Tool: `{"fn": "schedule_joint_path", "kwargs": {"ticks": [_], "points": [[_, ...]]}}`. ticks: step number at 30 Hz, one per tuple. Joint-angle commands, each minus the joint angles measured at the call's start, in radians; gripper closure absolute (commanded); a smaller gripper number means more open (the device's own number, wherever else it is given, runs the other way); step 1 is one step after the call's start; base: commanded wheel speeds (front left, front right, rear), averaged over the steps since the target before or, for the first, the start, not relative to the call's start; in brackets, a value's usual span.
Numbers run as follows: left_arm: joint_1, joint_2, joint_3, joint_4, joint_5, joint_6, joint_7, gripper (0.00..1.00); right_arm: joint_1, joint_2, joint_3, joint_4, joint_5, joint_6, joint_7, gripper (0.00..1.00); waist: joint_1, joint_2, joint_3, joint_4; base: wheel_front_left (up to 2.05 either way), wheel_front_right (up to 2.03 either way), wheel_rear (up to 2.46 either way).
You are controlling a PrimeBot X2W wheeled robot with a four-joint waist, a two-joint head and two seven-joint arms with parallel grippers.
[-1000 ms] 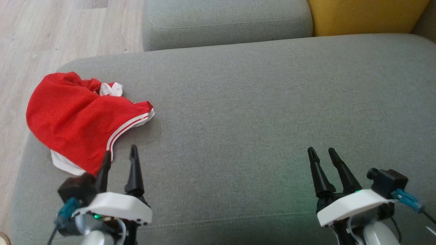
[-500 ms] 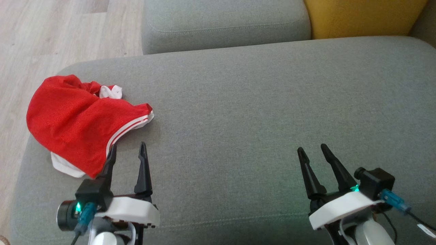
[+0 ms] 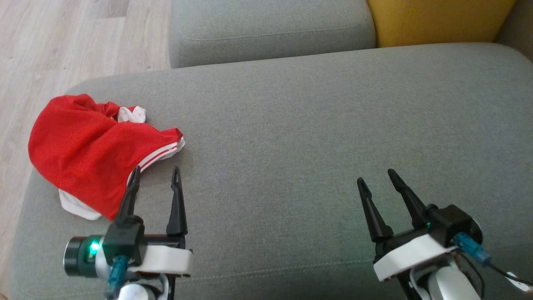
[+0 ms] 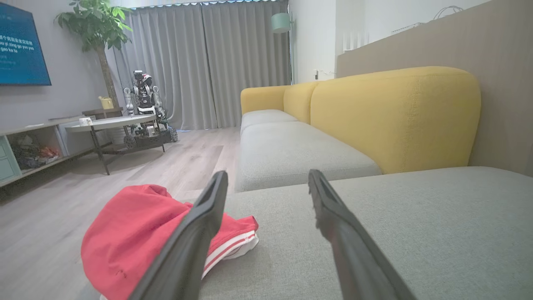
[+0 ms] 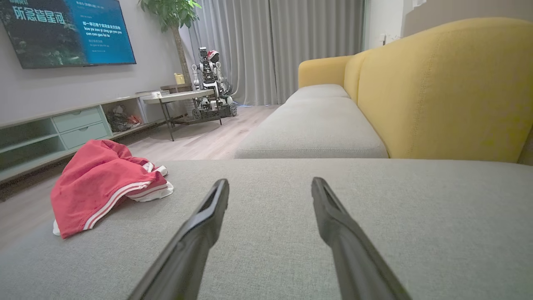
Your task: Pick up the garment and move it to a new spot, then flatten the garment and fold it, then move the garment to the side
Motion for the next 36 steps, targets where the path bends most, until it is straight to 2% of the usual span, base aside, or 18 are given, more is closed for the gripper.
{"fn": "schedule_joint_path", "kwargs": {"ticks": [1, 6, 13, 21, 28, 36], "points": [[-0.054, 0.010, 0.040, -0.049, 0.038, 0.011, -0.014, 0.00, -0.064, -0.012, 0.025, -0.045, -0.035, 0.000, -0.018, 0.00, 0.0000, 0.0000, -0.001, -0.001, 0.00, 0.00, 0.00], [-0.042, -0.002, 0.051, -0.049, 0.075, 0.000, -0.025, 0.00, -0.065, -0.012, 0.030, -0.052, -0.078, 0.000, -0.029, 0.00, 0.0000, 0.0000, -0.002, -0.002, 0.00, 0.00, 0.00], [-0.022, -0.048, 0.115, -0.019, 0.022, -0.077, -0.025, 0.00, -0.063, -0.012, 0.026, -0.049, -0.075, 0.000, -0.029, 0.00, 0.0000, 0.0000, 0.001, 0.000, 0.00, 0.00, 0.00], [-0.016, -0.083, 0.167, 0.020, 0.032, -0.144, -0.025, 0.00, -0.059, -0.012, 0.019, -0.045, -0.076, 0.000, -0.029, 0.00, 0.0000, 0.0000, 0.002, 0.006, 0.00, 0.00, 0.00], [-0.011, -0.100, 0.185, 0.034, 0.059, -0.156, -0.025, 0.00, -0.042, -0.012, 0.033, -0.045, -0.086, 0.000, -0.029, 0.00, 0.0000, 0.0000, -0.002, 0.062, 0.00, 0.00, 0.00], [0.001, -0.107, 0.187, 0.040, 0.067, -0.154, -0.025, 0.00, -0.024, -0.012, 0.045, -0.047, -0.092, 0.000, -0.029, 0.00, 0.0000, 0.0000, -0.008, 0.166, 0.00, 0.00, 0.00]]}}
